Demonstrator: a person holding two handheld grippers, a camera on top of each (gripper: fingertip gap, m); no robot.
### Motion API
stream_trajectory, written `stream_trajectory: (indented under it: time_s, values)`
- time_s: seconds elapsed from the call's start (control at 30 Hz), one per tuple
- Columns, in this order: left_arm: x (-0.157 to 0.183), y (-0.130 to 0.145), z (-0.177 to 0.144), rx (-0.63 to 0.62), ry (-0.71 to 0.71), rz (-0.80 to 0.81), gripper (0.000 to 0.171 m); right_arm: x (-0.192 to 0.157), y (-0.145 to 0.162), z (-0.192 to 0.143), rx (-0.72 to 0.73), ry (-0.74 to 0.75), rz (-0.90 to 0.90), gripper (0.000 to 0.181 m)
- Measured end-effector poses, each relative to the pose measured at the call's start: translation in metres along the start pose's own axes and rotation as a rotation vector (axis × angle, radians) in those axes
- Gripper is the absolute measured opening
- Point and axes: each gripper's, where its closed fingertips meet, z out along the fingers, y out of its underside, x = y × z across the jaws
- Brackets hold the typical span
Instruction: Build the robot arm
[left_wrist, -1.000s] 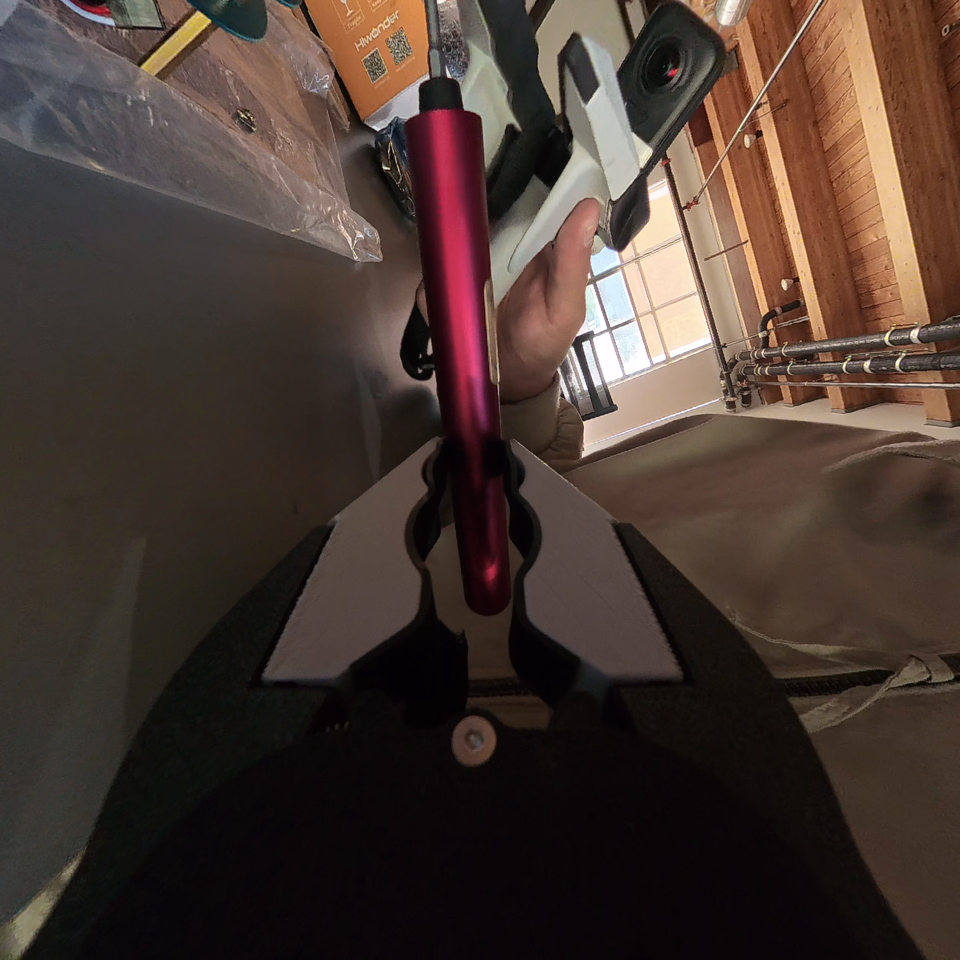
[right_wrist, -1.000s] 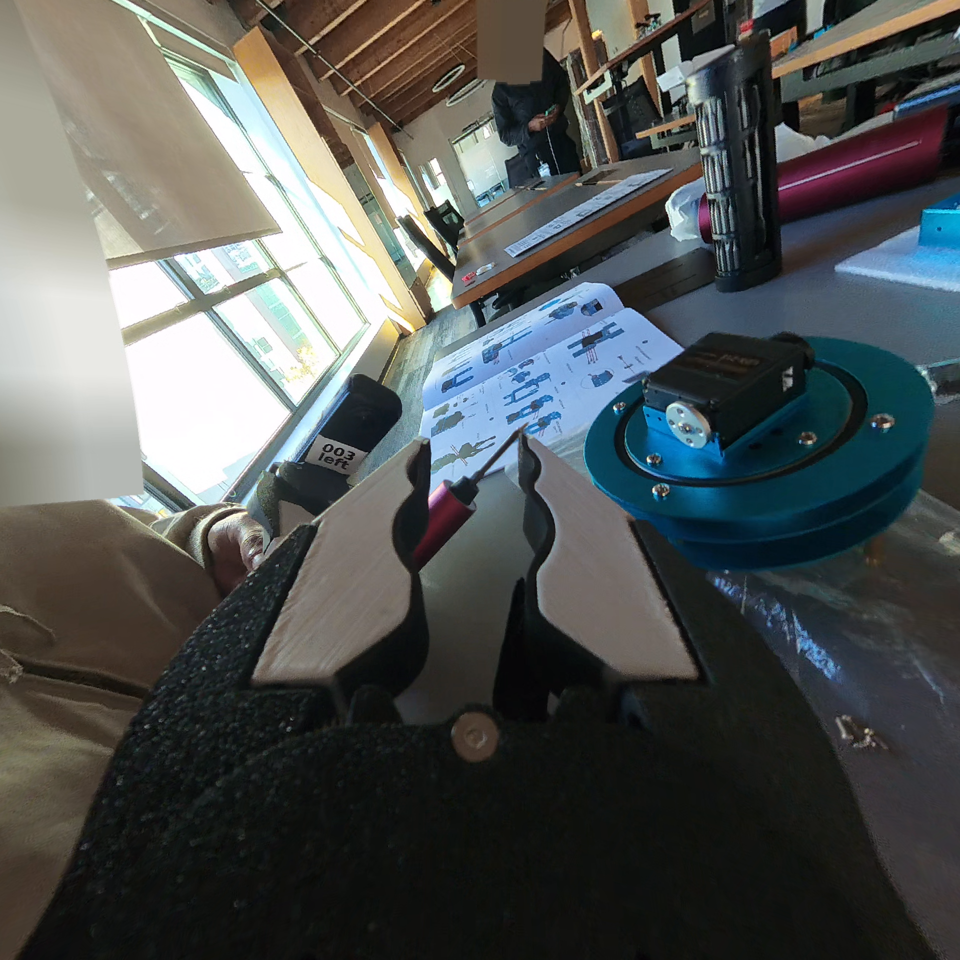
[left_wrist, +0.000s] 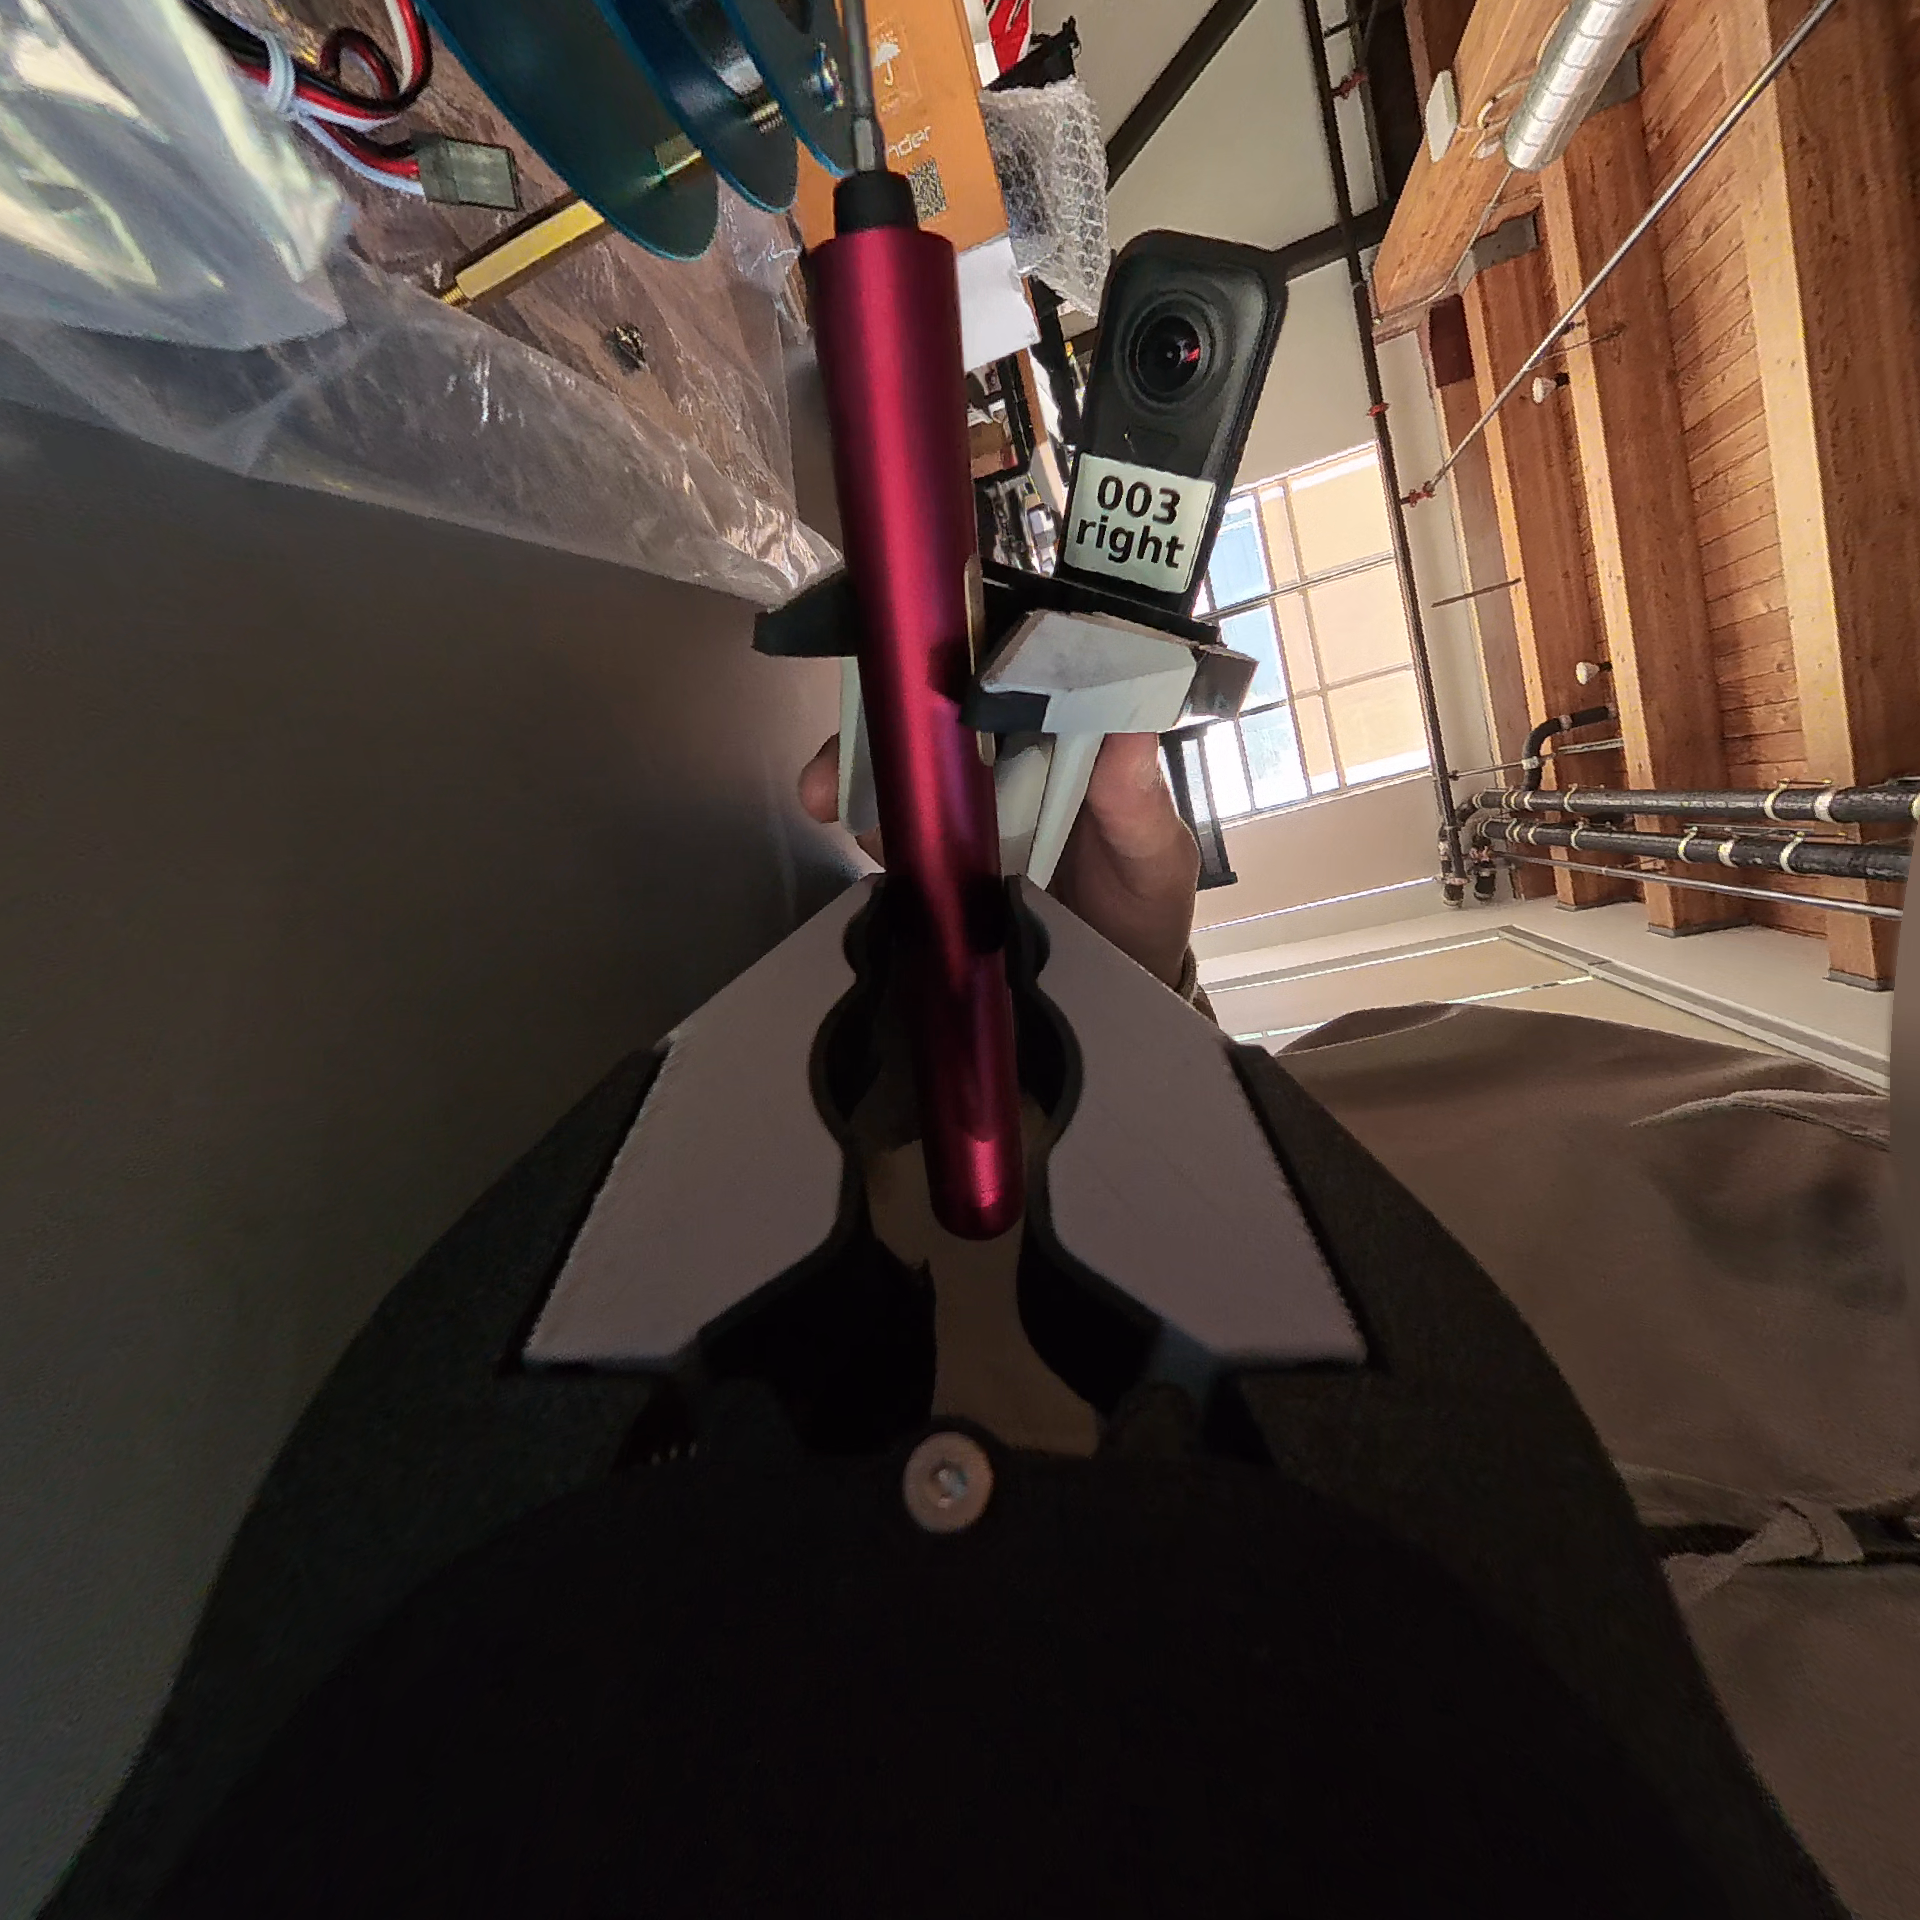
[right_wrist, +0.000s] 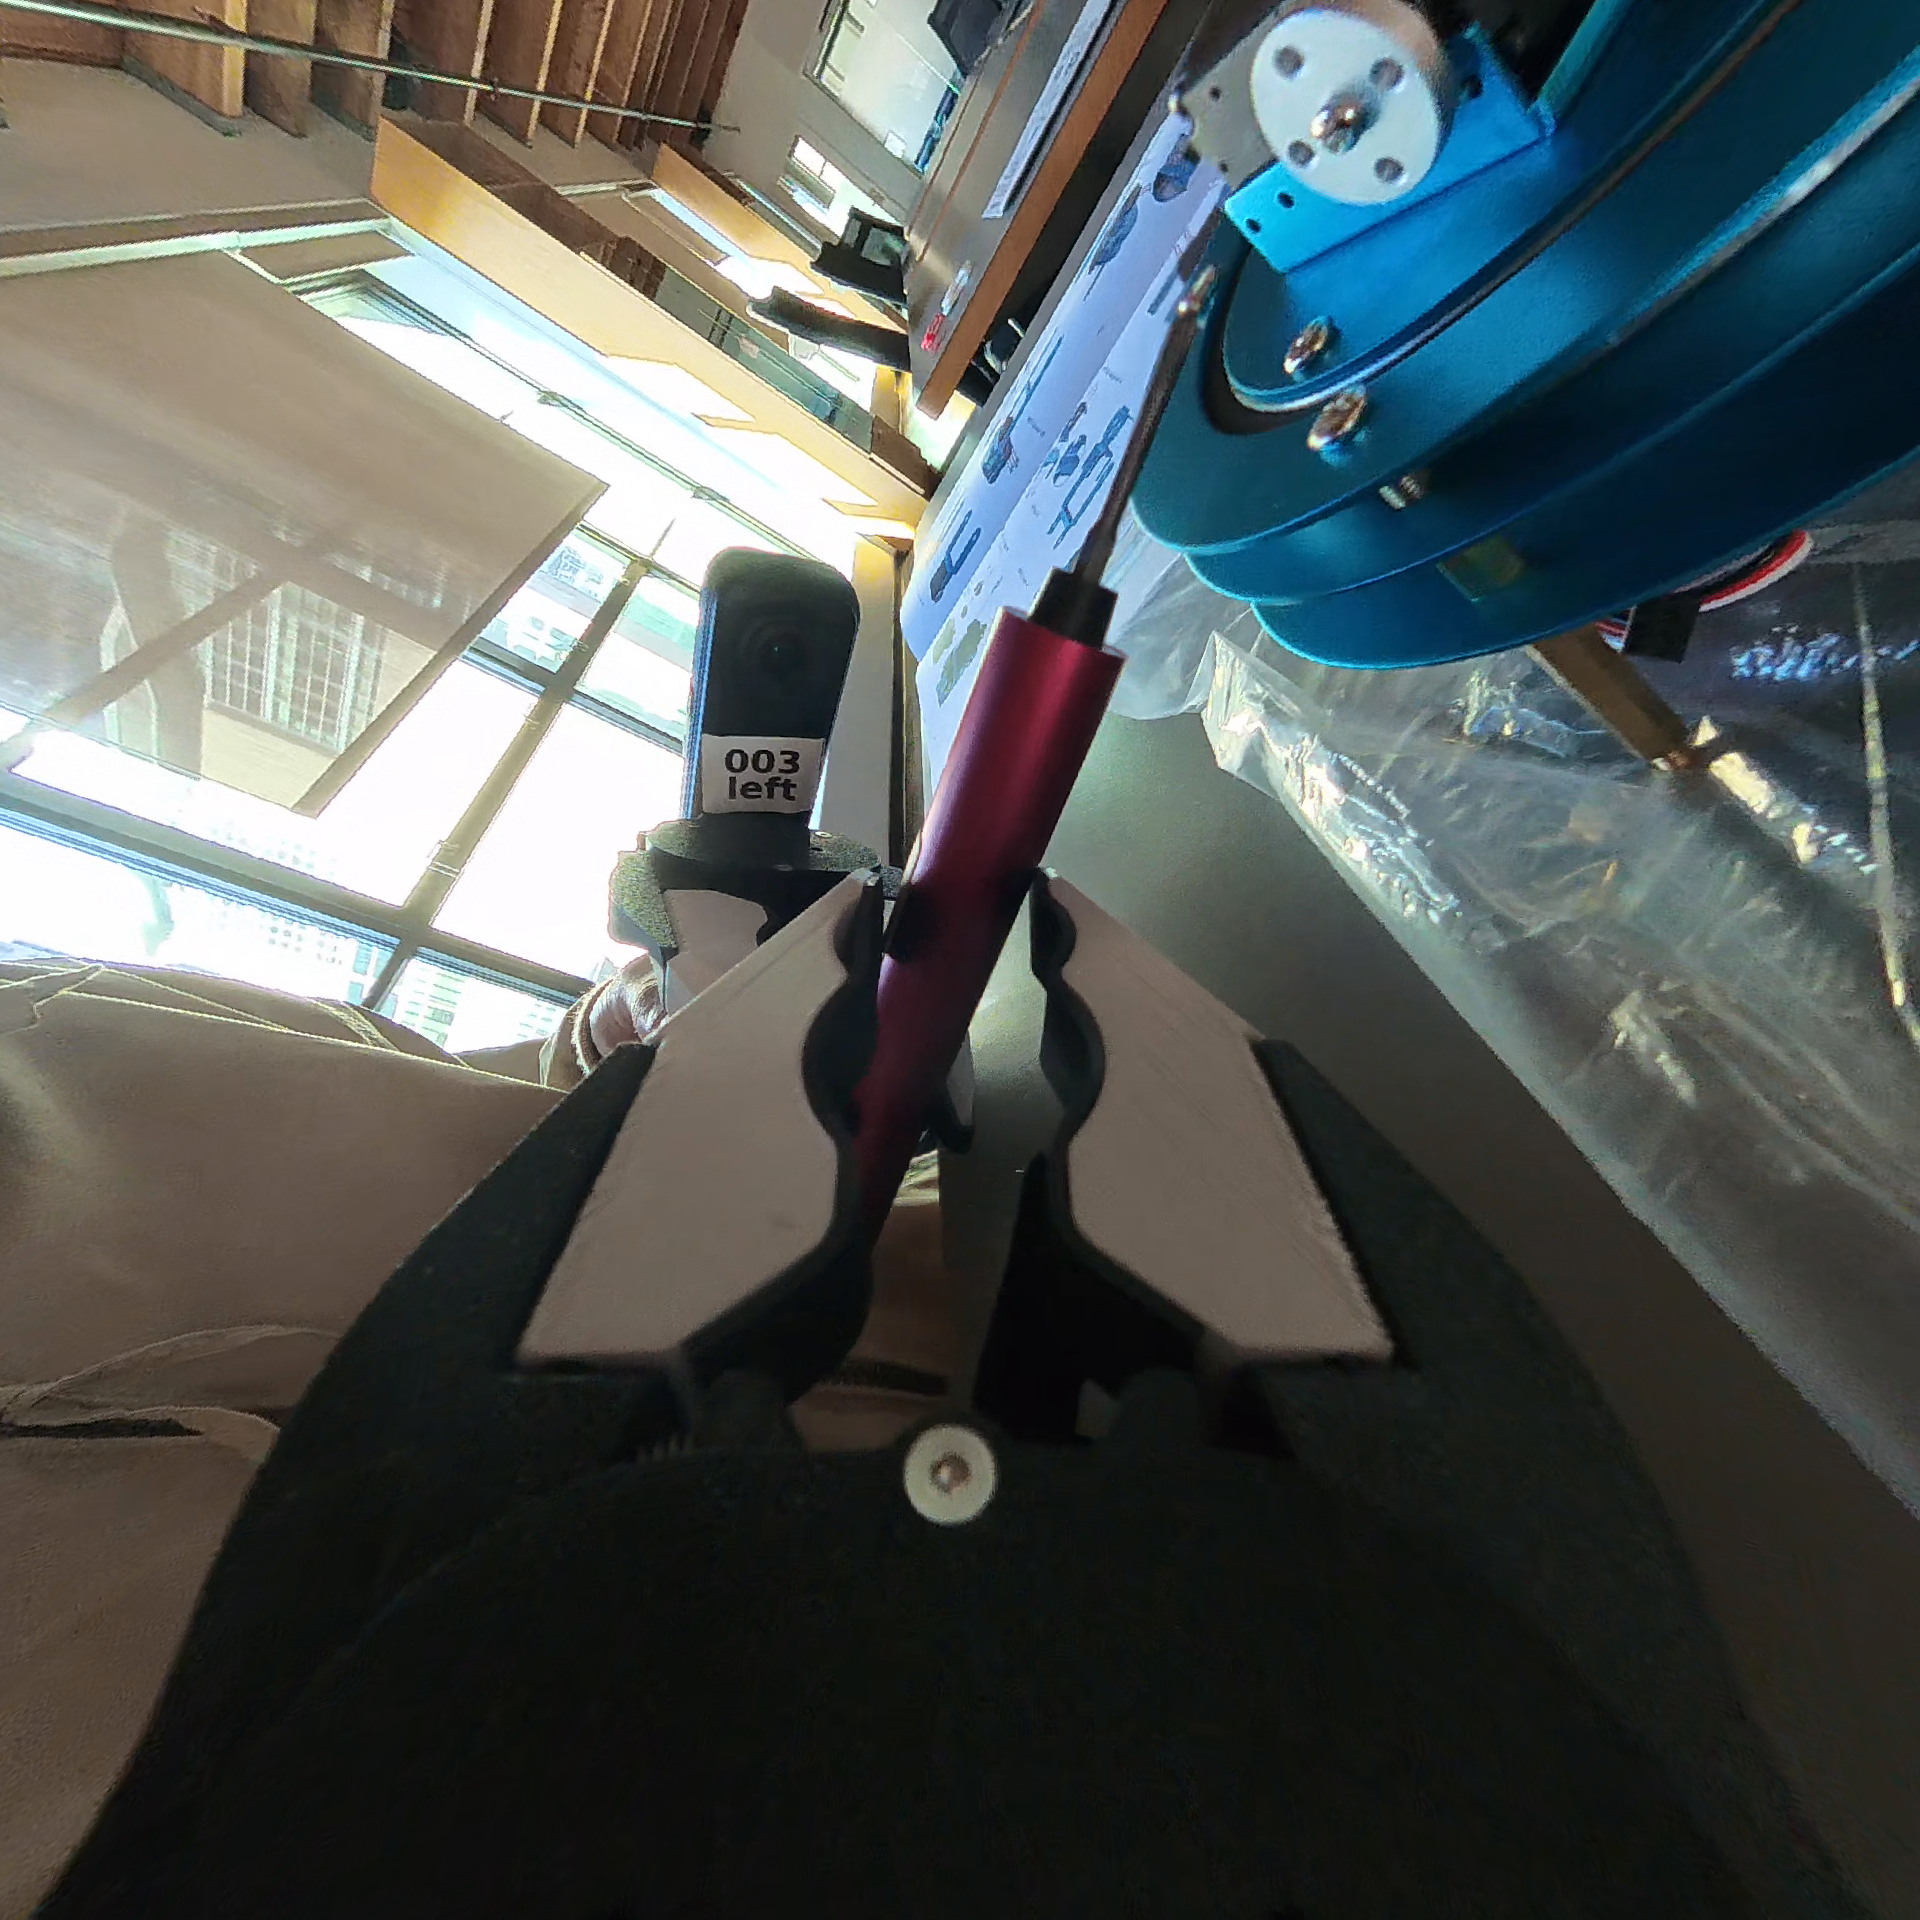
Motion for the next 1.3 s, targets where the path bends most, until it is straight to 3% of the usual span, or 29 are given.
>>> stream_trajectory:
  time_s: [0.8,1.3]
  values:
    - [-0.005,-0.008,0.003,0.010,-0.014,-0.017,0.018,0.007,-0.006,0.002,-0.016,-0.034,0.019,0.025]
    - [0.019,-0.011,0.002,0.012,0.038,-0.102,0.018,-0.012,-0.014,-0.003,0.008,-0.126,0.119,0.024]
